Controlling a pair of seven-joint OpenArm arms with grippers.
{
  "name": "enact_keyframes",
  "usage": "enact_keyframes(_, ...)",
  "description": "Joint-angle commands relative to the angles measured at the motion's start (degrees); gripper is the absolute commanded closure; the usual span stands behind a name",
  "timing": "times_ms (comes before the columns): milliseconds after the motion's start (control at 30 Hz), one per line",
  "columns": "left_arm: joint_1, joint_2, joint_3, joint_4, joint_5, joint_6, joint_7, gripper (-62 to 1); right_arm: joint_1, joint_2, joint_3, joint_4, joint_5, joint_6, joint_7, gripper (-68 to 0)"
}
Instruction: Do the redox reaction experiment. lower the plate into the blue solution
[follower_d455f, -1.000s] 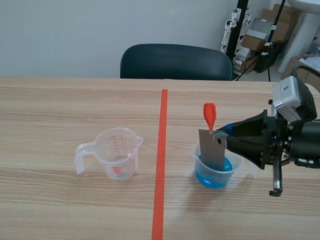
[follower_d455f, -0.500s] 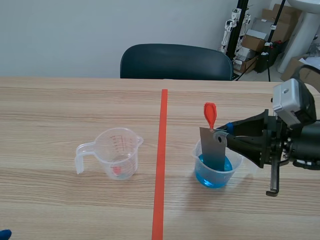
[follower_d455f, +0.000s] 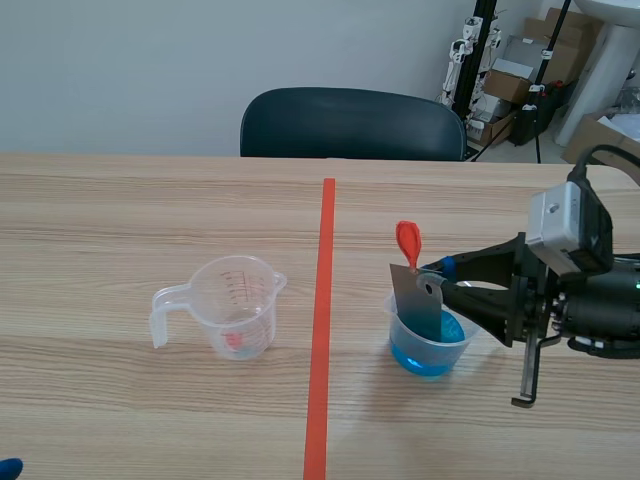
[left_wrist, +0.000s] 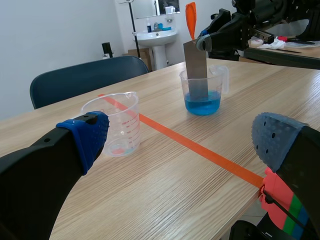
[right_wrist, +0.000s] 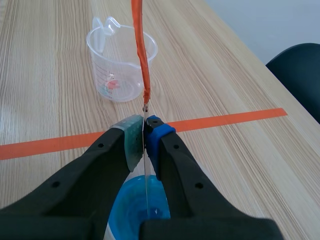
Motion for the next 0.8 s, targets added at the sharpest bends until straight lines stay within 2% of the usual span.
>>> enact_keyframes(0,0.1,0.3,-0.1,0.3,-0.2,0.0,-2.6,-60.2,0.7,0.0,1.0,0.1,0.8,0.0,1.1,-0.4)
enact_keyframes(767,0.1,0.3,-0.1,0.3,-0.2,0.0,-2.6,-60.2,0.7,0.0,1.0,-0.5,0.8,-0.1,0.8,-0.4)
